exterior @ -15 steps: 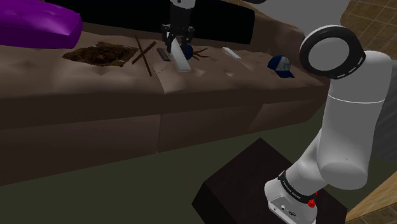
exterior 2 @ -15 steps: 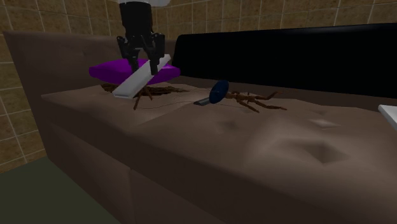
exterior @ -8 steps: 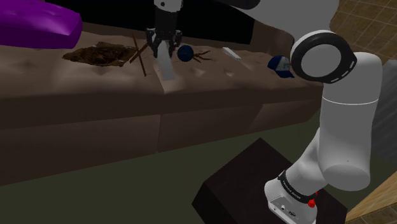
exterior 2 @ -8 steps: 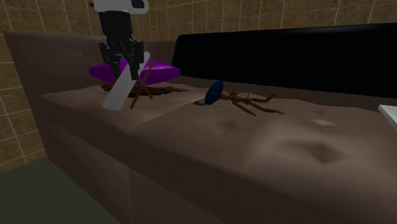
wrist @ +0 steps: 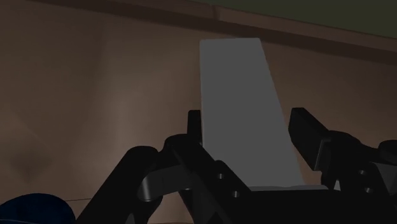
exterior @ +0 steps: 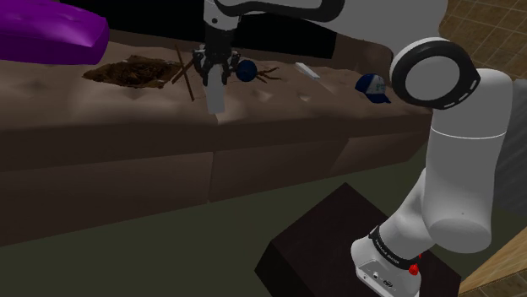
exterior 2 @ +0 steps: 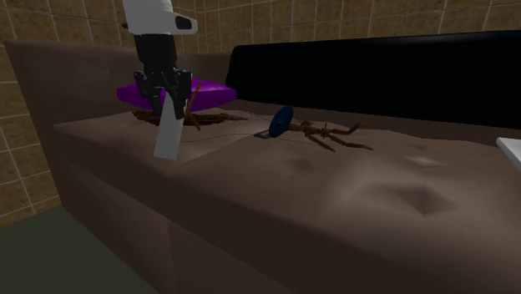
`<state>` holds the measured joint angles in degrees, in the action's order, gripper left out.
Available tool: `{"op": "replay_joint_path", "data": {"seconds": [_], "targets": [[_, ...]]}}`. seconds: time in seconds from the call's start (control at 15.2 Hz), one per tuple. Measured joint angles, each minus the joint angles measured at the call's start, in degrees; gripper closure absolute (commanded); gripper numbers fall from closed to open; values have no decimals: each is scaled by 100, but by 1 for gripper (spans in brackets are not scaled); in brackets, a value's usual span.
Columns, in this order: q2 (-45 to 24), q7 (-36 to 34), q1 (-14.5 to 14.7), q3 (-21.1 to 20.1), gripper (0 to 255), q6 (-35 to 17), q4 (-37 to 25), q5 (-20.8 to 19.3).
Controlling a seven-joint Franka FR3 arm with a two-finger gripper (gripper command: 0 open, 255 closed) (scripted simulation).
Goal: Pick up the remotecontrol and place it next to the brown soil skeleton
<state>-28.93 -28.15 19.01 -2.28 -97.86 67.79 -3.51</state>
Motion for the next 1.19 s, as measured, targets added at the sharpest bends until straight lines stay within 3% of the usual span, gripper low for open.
{"op": "replay_joint_path", "data": {"seconds": [0.66, 1.12, 1.19], "targets": [[154, -52, -11, 7, 255, -799, 839, -21], [99, -29, -17, -4, 255, -845, 843, -11], [98, -47, -11, 0, 0, -846, 843, -18]]}}
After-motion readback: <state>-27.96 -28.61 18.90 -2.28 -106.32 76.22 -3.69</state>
